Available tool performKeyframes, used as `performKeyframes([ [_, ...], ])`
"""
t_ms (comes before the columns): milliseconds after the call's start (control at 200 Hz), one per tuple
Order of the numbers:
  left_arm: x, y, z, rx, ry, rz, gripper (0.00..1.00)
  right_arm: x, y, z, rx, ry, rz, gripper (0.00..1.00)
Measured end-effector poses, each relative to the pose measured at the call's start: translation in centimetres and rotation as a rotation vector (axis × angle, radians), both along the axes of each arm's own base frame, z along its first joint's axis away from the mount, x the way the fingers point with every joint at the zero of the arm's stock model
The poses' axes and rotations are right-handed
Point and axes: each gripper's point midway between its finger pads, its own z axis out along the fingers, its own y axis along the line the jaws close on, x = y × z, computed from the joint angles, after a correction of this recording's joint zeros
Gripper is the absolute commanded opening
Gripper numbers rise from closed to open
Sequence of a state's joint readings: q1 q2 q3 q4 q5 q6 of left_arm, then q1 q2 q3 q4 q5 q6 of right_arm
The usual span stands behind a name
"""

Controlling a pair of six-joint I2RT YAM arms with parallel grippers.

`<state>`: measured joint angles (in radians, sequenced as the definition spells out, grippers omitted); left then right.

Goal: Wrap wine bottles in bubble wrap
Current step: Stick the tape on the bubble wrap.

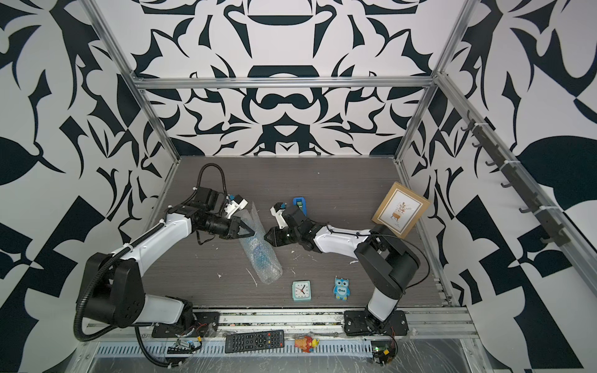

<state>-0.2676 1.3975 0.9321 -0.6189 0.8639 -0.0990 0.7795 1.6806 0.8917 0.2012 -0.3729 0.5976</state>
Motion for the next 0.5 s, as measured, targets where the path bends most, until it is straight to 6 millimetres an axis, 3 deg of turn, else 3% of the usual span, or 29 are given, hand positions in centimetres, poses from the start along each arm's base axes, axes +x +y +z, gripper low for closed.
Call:
performKeyframes([
  [100, -0.7, -0.1, 1.7, -0.033, -0.046, -0.034, 0.00, 0.0, -0.8, 1.7, 0.031, -0.035, -0.001, 0.37],
  [310, -1.7, -0.4, 6.2, -0.099, -0.195, -0.102, 0.00, 0.4, -2.9, 10.1, 0.168, -0.194, 0.000, 0.44],
  [500, -2.3, -0.1, 8.4, -0.048, -0.341, -0.111, 0.00, 1.1, -3.0, 14.7, 0.192, -0.176, -0.022, 0.48],
])
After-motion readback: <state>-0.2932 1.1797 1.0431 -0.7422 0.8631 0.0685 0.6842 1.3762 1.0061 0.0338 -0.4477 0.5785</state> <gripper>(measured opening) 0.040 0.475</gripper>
